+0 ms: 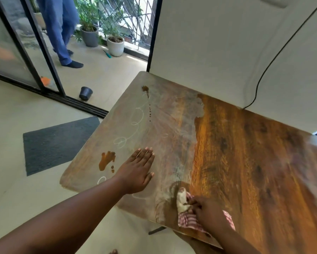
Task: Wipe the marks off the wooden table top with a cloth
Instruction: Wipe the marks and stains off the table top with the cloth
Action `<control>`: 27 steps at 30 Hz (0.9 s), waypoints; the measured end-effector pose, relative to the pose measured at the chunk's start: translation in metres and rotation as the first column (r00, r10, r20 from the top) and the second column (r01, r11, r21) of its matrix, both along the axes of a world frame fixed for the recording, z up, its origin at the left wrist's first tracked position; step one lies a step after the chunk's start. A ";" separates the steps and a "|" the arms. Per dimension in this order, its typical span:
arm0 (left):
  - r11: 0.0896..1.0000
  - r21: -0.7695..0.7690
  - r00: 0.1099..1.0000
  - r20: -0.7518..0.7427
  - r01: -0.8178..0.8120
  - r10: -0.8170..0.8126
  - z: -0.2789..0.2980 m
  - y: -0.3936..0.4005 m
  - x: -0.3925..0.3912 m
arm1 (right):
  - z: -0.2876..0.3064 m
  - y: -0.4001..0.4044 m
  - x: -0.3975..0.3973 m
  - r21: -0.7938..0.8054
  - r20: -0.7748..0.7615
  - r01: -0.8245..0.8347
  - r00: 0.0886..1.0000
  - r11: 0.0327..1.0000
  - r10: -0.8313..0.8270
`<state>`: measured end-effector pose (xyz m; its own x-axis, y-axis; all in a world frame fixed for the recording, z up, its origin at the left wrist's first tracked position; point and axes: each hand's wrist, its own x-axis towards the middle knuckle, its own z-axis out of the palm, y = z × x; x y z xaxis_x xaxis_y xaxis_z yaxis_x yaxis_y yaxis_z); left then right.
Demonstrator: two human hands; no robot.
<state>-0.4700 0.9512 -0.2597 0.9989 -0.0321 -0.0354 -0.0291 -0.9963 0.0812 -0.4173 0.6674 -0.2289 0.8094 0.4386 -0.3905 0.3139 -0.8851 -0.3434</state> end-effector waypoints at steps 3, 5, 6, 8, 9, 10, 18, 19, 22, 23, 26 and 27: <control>1.000 0.013 1.000 -0.014 0.005 -0.005 0.003 0.007 0.004 | 0.009 0.014 0.036 -0.049 0.081 0.081 0.994 0.995 -0.077; 1.000 0.021 0.999 -0.039 0.013 -0.012 0.001 0.010 0.009 | 0.015 0.044 0.049 -0.035 0.144 0.032 0.989 0.999 -0.027; 1.000 0.021 0.999 -0.050 0.013 -0.011 0.000 0.010 0.013 | 0.017 0.057 0.051 0.009 0.158 -0.007 0.987 1.000 0.006; 1.000 0.023 0.998 -0.065 0.014 -0.013 -0.002 0.008 0.023 | 0.016 0.075 0.048 0.017 0.231 -0.091 0.969 0.996 0.084; 1.000 0.027 0.997 -0.079 0.015 -0.013 -0.003 0.005 0.029 | 0.012 0.076 0.044 0.037 0.231 -0.151 0.963 0.988 0.139; 1.000 0.029 0.997 -0.082 0.009 -0.007 -0.003 0.003 0.037 | 0.009 0.071 0.037 0.054 0.195 -0.175 0.967 0.983 0.162; 0.998 0.059 0.999 -0.036 0.036 -0.034 -0.002 -0.017 0.097 | -0.013 0.015 0.068 0.033 0.078 -0.135 0.988 0.990 0.132; 0.998 0.053 0.999 -0.037 0.031 -0.029 -0.003 -0.019 0.101 | -0.012 0.020 0.085 0.048 0.104 -0.056 0.993 0.997 0.050; 1.000 -0.007 0.998 -0.056 -0.021 0.021 -0.010 -0.023 0.107 | -0.010 0.050 0.122 0.102 0.159 0.071 0.983 0.992 -0.087; 0.998 -0.041 0.997 -0.063 -0.053 0.051 -0.011 -0.024 0.110 | -0.011 0.061 0.126 0.105 0.172 0.067 0.981 0.992 -0.085; 0.985 -0.110 0.989 -0.074 -0.133 0.125 -0.015 -0.022 0.129 | -0.013 0.078 0.113 0.169 0.146 -0.098 0.987 0.981 0.073; 0.982 -0.111 0.987 -0.070 -0.151 0.144 -0.016 -0.019 0.137 | -0.013 0.074 0.101 0.174 0.129 -0.182 0.979 0.968 0.161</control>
